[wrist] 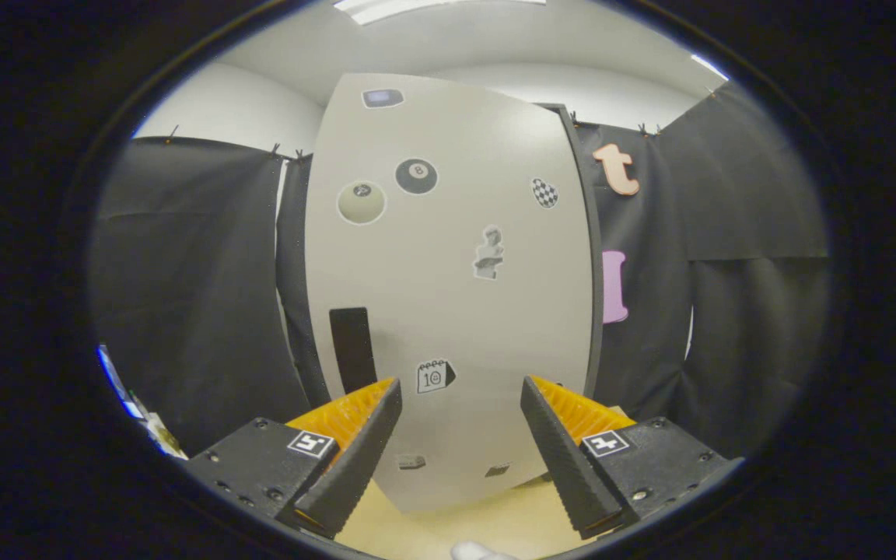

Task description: Open the shoe cabinet door, grab the shoes and put them into the shoe cabinet, then close the shoe cabinet door.

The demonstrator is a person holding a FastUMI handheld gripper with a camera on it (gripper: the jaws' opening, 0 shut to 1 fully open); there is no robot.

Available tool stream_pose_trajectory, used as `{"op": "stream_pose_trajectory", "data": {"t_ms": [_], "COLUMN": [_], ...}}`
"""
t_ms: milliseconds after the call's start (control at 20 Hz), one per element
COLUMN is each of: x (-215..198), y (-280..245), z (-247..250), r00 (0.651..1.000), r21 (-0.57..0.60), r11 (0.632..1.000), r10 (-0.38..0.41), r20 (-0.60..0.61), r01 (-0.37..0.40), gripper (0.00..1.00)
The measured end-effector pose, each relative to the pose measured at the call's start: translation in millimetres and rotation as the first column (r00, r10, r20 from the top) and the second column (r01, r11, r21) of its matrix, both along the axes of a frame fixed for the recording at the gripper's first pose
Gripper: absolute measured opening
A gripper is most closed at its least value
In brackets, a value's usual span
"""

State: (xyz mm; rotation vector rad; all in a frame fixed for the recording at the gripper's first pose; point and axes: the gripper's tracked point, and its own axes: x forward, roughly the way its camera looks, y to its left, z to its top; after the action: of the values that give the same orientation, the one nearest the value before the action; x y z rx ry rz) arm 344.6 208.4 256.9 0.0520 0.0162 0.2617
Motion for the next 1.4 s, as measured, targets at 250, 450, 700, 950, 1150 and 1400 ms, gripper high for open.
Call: {"op": "stream_pose_trajectory", "data": {"t_ms": [250,450,700,950,1150,1400], "x": [4,0,-11,-17,-26,-30], "y": [-10,-31,-63,-84,-84,-77], "z": [-2,10,12,27,32,23], "r00": [0.999,0.995,0.986,0.976,0.973,0.974], "r21": [-0.019,-0.039,-0.091,-0.017,-0.016,-0.023], "r11": [0.999,0.994,0.982,0.976,0.974,0.974], "r10": [-0.037,-0.100,-0.164,-0.216,-0.223,-0.224], "r20": [-0.036,-0.021,0.006,0.039,0.054,0.037], "r01": [0.037,0.099,0.164,0.217,0.224,0.225], "gripper": [1.00,1.00,1.00,1.00,1.00,1.00]}}
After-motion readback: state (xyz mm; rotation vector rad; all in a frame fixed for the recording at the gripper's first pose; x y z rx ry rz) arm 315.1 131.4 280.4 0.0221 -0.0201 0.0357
